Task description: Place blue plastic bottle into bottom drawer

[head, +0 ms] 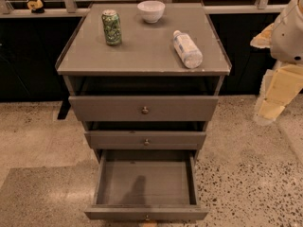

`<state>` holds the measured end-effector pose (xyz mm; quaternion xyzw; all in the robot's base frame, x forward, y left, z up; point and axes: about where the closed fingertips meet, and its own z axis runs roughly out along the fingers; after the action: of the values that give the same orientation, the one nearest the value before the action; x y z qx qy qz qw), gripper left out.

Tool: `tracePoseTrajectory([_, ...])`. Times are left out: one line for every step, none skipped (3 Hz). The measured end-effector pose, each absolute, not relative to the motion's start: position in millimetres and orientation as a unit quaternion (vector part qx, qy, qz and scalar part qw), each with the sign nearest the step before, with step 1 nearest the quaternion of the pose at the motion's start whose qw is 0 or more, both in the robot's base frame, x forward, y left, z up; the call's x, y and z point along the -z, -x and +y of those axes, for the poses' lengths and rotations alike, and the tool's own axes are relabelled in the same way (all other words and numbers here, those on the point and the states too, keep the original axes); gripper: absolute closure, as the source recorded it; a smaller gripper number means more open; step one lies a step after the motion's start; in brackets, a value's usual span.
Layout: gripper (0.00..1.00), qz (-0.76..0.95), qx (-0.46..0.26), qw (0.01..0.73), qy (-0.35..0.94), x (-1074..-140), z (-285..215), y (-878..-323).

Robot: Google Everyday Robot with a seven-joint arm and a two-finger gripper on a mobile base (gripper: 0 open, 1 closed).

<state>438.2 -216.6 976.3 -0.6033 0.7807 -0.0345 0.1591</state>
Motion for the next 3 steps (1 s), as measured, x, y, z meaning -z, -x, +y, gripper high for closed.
tracePoseTrajectory([0.00, 0.778, 0.036, 0.164, 0.605, -979, -215, -442])
tracePoseTrajectory([0.00, 0.756, 0.032, 0.175, 0.630, -994, -197, -463])
tracePoseTrajectory([0.00, 0.728, 0.033, 0.170, 0.663, -1000, -154, -529])
